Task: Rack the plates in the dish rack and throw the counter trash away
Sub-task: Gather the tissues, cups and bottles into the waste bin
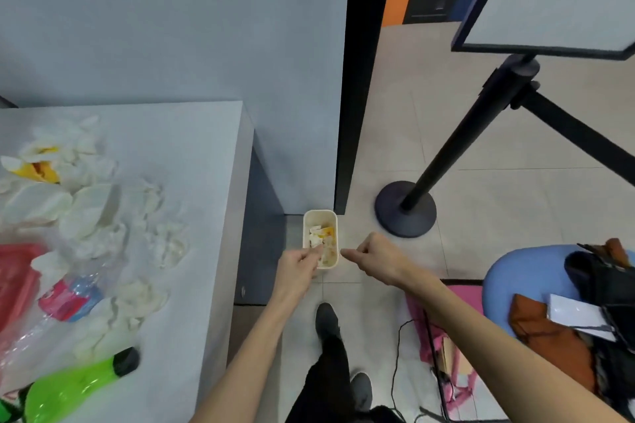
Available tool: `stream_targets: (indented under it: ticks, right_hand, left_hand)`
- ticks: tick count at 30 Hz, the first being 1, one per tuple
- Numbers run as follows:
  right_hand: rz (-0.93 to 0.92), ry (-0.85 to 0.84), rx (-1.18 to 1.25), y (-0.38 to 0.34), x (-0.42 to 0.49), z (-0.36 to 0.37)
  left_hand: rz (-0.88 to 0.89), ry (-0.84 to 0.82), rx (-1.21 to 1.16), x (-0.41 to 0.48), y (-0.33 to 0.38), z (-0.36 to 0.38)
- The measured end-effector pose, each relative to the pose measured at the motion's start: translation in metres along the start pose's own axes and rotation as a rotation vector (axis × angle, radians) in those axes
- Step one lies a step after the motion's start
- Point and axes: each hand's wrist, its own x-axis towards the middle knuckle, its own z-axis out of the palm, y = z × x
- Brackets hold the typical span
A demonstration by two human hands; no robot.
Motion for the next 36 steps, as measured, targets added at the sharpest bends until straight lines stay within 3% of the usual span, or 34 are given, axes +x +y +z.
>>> stream_targets:
  ticks: [4, 11, 19, 28, 36]
  right_hand:
    - [0.102, -0.01, 0.075, 0.021, 0.042, -0.002]
    - [0.163, -0.078, -0.048, 0.067, 0.103, 0.021]
    - [0.25, -0.102, -0.052, 0.126, 0.183, 0.059]
    - [0.215, -0.117, 0.021, 0.223, 0.304, 0.118]
    - [0.187, -0.17, 0.04, 0.29, 0.37, 0.161]
  left_hand:
    - [-0.083, -0.027, 0.032, 0.047, -0.008, 0.005]
    - [-0.217, 0.026, 0.078, 0.11, -0.051, 0.032]
    - [-0.161, 0.027, 0.177, 0.189, -0.122, 0.055]
    - [-0.151, 0.131, 0.153, 0.298, -0.242, 0.103]
    - [-0.259, 0.173, 0.094, 0.381, -0.334, 0.124]
